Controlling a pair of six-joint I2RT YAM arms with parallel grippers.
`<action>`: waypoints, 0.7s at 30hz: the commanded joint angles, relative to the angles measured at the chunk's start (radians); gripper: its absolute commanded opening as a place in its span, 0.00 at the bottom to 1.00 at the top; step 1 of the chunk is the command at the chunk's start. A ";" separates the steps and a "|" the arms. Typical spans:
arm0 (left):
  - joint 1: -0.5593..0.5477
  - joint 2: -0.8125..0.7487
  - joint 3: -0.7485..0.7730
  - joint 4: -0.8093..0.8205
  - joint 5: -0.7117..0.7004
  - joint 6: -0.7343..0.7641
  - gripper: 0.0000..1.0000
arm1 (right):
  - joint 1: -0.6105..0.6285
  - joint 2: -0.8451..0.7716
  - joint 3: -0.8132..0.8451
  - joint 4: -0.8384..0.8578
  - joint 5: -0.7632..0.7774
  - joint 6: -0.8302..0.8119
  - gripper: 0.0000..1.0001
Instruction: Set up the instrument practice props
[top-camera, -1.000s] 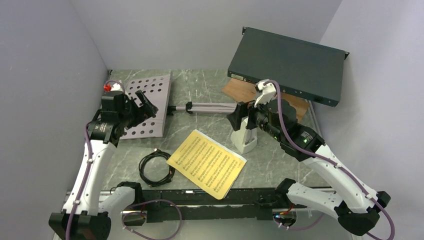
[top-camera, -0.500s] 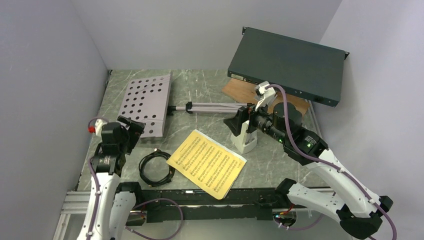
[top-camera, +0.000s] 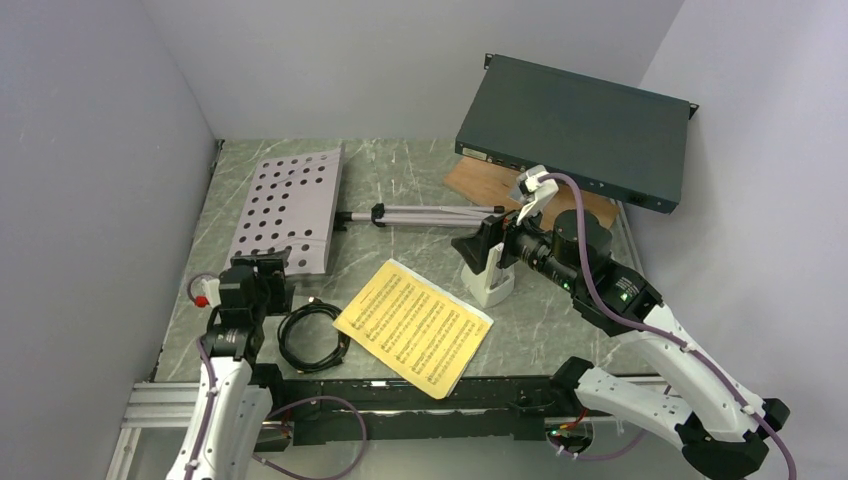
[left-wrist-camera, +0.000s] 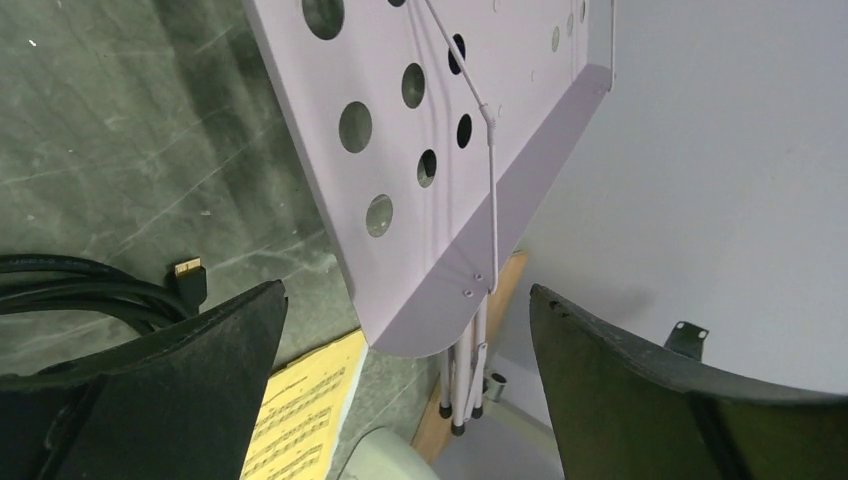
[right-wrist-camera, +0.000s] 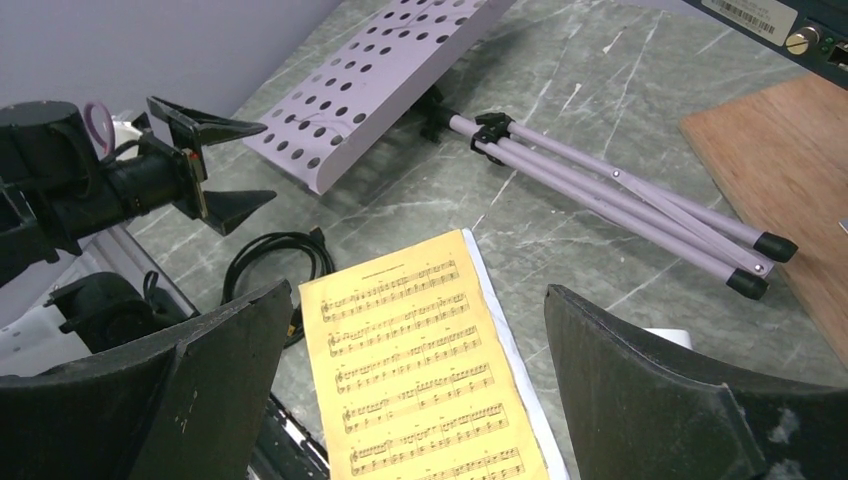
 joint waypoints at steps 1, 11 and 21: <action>0.005 -0.017 -0.075 0.180 -0.004 -0.108 0.97 | 0.000 -0.008 -0.005 0.045 0.020 -0.008 1.00; 0.006 0.136 -0.353 0.883 -0.116 0.050 0.93 | 0.000 0.003 -0.002 0.047 0.019 0.002 1.00; 0.005 0.550 -0.364 1.352 -0.108 0.025 0.86 | 0.000 0.015 -0.002 0.067 -0.002 0.017 1.00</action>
